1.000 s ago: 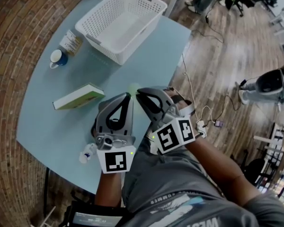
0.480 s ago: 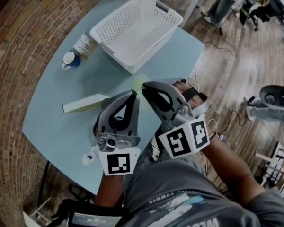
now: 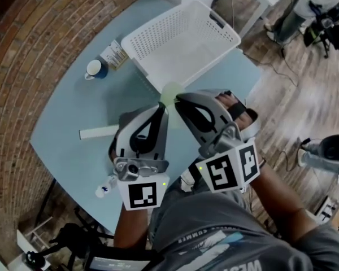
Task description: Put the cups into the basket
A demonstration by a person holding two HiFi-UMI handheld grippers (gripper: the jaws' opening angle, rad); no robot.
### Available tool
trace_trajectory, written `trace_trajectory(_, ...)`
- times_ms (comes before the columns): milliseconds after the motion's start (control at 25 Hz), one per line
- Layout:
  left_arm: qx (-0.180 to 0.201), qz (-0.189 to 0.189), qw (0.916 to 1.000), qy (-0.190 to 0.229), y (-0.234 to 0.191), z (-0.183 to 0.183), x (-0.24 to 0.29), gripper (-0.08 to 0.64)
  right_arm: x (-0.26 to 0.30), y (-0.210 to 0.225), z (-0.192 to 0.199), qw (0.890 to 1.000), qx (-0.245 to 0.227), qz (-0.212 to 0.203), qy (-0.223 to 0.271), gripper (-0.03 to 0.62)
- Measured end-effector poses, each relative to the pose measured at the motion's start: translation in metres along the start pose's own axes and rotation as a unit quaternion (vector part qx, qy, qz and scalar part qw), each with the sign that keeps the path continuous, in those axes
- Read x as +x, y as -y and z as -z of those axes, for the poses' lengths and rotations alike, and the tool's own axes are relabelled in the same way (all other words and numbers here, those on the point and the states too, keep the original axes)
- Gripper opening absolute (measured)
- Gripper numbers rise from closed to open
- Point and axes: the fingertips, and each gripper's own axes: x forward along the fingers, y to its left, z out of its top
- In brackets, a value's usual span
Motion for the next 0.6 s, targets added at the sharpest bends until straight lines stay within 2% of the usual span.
trace_trajectory(280,0.012,-0.018,0.9996,-0.019,-0.011,0.014,0.029,0.0,0.015,0.035,0.007,1.0,-0.014,-0.012,0.021,0.032)
trace_trajectory(600,0.014,-0.023,0.9992,-0.031,-0.026,0.034,0.056,0.0,0.04,0.068,0.024,0.999,-0.016,-0.019,0.022,0.032)
